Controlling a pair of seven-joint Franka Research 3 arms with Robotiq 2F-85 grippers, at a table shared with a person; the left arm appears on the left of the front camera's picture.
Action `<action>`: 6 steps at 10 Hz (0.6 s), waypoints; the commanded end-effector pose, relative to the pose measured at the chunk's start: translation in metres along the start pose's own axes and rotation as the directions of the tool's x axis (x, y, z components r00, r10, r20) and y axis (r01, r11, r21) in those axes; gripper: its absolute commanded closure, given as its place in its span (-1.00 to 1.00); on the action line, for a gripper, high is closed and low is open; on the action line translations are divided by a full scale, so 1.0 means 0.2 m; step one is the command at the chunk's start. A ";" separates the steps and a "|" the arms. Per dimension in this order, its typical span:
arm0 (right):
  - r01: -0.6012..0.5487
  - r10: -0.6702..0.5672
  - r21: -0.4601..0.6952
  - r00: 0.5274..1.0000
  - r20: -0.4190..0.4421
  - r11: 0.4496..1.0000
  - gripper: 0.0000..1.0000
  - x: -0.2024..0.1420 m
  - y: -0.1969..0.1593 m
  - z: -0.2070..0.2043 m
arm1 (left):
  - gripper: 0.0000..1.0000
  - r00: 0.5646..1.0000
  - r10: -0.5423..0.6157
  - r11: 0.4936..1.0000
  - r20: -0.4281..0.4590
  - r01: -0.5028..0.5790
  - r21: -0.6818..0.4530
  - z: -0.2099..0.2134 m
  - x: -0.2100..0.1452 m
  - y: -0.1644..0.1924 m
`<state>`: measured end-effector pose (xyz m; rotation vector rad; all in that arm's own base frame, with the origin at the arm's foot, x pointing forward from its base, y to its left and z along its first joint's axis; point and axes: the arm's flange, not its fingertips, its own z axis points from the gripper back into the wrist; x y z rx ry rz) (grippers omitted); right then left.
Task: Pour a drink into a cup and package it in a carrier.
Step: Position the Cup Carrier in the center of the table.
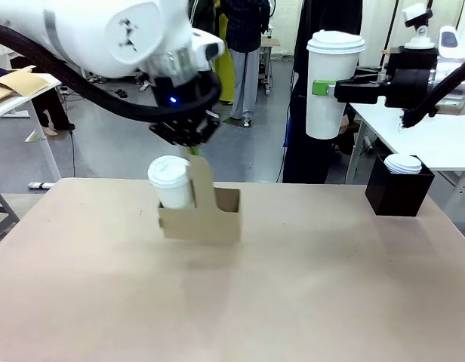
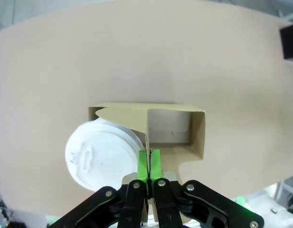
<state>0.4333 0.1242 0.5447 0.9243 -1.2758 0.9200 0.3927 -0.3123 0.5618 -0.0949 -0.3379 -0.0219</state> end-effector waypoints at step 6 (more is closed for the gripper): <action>-0.013 0.013 -0.012 1.000 -0.002 1.000 -0.60 0.02 0.00 -0.01 | 0.96 0.999 0.023 0.999 -0.039 -0.021 0.041 -0.31 -0.30 -0.35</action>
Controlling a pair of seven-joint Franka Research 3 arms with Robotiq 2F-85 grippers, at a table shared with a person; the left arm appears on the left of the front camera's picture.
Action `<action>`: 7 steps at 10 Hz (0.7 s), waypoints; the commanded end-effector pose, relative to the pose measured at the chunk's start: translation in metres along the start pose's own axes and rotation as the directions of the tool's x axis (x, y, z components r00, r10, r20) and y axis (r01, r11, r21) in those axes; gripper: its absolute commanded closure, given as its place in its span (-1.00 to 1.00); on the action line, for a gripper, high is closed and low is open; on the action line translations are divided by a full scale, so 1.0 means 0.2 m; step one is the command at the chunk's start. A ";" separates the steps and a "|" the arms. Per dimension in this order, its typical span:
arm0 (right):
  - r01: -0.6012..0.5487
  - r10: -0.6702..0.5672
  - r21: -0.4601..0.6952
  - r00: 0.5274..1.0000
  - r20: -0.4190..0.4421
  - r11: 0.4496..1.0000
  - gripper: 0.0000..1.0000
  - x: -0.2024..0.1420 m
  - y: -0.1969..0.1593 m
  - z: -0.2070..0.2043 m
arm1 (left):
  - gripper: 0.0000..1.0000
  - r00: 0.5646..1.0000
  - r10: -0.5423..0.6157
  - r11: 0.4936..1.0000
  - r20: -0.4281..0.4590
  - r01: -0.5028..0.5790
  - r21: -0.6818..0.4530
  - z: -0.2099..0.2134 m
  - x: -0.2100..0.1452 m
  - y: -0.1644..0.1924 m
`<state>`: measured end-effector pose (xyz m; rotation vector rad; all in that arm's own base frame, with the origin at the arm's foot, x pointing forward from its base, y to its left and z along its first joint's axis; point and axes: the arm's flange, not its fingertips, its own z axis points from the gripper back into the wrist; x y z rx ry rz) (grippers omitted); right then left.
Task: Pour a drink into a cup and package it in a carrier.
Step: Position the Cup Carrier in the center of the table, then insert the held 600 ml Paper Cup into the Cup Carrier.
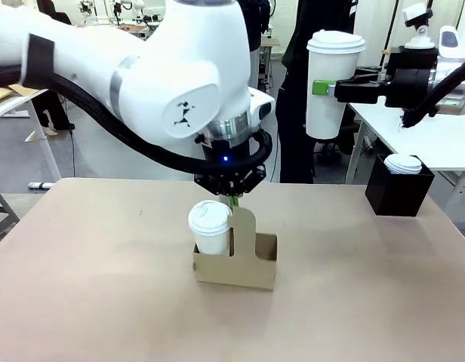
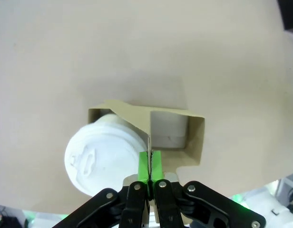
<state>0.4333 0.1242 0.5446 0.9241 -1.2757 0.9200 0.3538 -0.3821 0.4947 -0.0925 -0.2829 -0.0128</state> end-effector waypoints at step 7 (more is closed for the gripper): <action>-0.013 0.013 -0.012 1.000 -0.002 1.000 -0.60 0.02 0.00 -0.01 | 0.96 1.000 -0.013 1.000 0.006 0.013 0.007 0.00 -0.01 -0.02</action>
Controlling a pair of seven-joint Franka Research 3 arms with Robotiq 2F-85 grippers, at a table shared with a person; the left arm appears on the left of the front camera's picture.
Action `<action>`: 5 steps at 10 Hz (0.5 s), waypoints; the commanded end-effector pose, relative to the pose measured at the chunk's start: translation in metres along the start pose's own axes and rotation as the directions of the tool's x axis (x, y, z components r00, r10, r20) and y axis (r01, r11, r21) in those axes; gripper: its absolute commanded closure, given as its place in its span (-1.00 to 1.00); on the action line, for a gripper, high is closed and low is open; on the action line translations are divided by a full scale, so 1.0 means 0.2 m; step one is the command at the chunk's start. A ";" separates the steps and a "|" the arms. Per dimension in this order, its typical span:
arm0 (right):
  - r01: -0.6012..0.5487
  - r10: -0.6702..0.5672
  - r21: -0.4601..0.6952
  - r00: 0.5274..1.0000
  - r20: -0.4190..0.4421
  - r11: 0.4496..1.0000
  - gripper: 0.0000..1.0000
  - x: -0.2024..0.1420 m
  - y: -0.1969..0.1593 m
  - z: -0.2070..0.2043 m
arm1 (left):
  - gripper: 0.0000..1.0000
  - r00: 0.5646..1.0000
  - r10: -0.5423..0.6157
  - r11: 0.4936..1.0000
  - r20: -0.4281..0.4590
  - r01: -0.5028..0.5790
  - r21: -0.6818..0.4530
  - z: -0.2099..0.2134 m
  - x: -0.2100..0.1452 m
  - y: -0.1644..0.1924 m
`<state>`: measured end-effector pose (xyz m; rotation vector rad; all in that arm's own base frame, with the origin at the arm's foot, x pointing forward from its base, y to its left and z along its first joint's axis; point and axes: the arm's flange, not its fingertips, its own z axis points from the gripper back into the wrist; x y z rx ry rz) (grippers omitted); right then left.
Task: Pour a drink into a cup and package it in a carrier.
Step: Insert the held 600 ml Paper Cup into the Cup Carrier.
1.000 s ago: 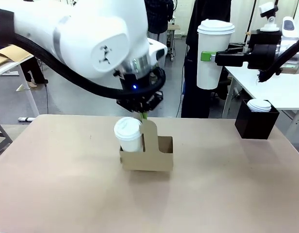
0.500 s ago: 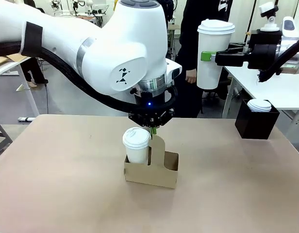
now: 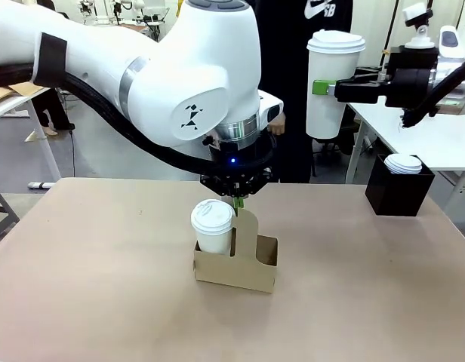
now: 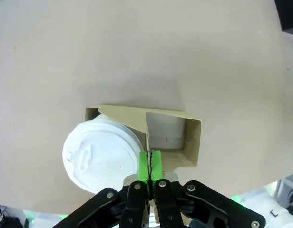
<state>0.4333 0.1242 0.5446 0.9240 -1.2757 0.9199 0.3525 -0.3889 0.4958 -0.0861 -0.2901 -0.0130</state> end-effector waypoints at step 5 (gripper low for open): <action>0.014 -0.013 0.065 1.000 -0.011 0.998 -0.60 -0.03 -0.03 0.00 | -0.32 1.000 -0.016 1.000 -0.006 0.016 -0.027 0.09 0.00 0.03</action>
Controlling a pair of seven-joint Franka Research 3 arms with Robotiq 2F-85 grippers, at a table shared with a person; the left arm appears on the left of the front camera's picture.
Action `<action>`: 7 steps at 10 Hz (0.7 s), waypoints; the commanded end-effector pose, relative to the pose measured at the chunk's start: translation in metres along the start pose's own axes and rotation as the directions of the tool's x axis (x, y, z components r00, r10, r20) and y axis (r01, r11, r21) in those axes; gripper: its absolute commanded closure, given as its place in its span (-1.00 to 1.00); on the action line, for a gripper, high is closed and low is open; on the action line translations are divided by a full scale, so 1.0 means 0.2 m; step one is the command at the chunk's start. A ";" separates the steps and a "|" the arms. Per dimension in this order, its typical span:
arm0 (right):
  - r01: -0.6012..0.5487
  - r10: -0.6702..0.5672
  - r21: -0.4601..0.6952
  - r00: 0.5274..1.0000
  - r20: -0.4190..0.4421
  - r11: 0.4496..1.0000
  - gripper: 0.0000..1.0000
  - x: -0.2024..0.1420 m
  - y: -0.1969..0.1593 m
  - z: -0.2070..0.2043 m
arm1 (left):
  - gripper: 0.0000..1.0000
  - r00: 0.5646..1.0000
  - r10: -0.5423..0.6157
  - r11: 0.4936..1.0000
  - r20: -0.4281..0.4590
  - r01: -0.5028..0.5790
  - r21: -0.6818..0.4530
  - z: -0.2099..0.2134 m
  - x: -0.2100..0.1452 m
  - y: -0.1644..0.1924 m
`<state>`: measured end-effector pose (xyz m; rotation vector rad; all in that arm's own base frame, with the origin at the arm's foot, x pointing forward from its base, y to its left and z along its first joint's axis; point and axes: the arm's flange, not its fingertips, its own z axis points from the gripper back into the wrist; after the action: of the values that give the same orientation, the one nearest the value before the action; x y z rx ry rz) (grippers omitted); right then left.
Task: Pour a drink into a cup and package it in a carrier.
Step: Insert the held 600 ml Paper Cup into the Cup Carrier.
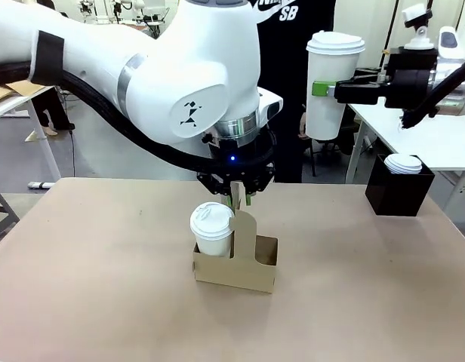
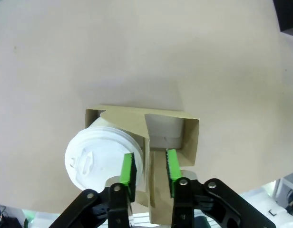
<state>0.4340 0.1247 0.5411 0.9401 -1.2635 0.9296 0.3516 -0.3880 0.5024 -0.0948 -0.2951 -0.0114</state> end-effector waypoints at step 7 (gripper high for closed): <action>-0.095 0.107 0.434 0.994 -0.002 0.896 -0.60 -0.51 -0.07 -0.16 | -1.00 0.821 -0.571 0.813 -0.015 0.563 -0.148 0.47 -0.17 0.53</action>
<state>0.4404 0.1415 0.4358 1.1853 -1.1029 1.2651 0.3075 -0.3115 0.5795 -0.1489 -0.2605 -0.4918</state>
